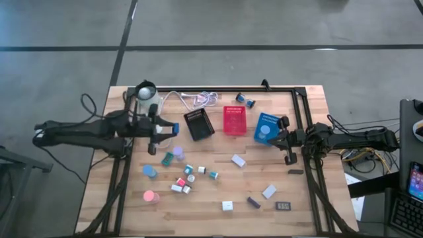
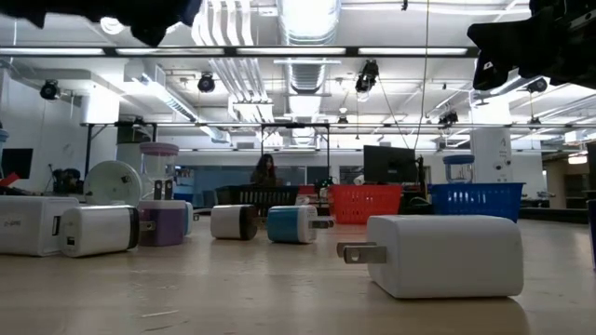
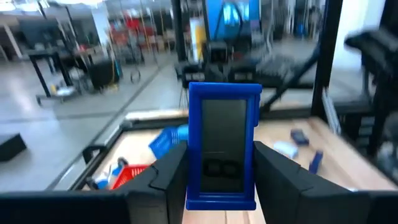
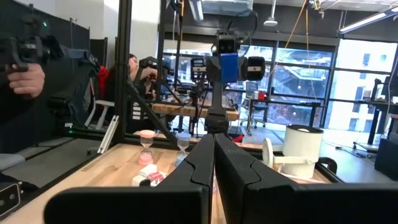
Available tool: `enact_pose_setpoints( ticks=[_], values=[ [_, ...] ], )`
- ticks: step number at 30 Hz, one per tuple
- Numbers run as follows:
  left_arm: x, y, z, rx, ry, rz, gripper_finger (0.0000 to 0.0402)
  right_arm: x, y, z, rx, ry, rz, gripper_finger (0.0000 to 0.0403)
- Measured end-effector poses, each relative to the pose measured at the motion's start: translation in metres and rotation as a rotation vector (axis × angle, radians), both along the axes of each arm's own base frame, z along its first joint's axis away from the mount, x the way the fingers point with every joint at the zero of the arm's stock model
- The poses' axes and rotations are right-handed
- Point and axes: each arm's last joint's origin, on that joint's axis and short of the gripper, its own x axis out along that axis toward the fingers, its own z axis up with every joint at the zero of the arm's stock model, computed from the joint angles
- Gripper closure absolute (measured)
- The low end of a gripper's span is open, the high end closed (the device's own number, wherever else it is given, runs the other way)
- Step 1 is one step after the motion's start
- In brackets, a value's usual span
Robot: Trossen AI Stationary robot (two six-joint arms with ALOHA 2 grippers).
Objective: Pick & Place Office items
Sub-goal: Put the blue digital clock into the red bin
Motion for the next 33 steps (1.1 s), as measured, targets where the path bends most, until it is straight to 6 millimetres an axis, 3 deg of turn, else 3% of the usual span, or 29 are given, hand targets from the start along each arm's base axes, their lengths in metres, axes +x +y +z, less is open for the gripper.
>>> enact_pose_setpoints(
  ticks=[9,13,33],
  values=[
    [-0.016,0.000,-0.052,-0.010,-0.156,0.022,0.0251,0.000,0.000,0.000,0.003,0.001,0.001,0.0394],
    [-0.020,0.001,-0.065,0.001,-0.174,0.035,0.0251,0.000,0.000,0.000,0.003,0.001,0.001,0.0394],
    [-0.023,0.001,-0.084,-0.052,-0.139,0.038,0.0251,0.000,0.000,0.000,0.003,0.003,0.001,0.0394]
  ],
)
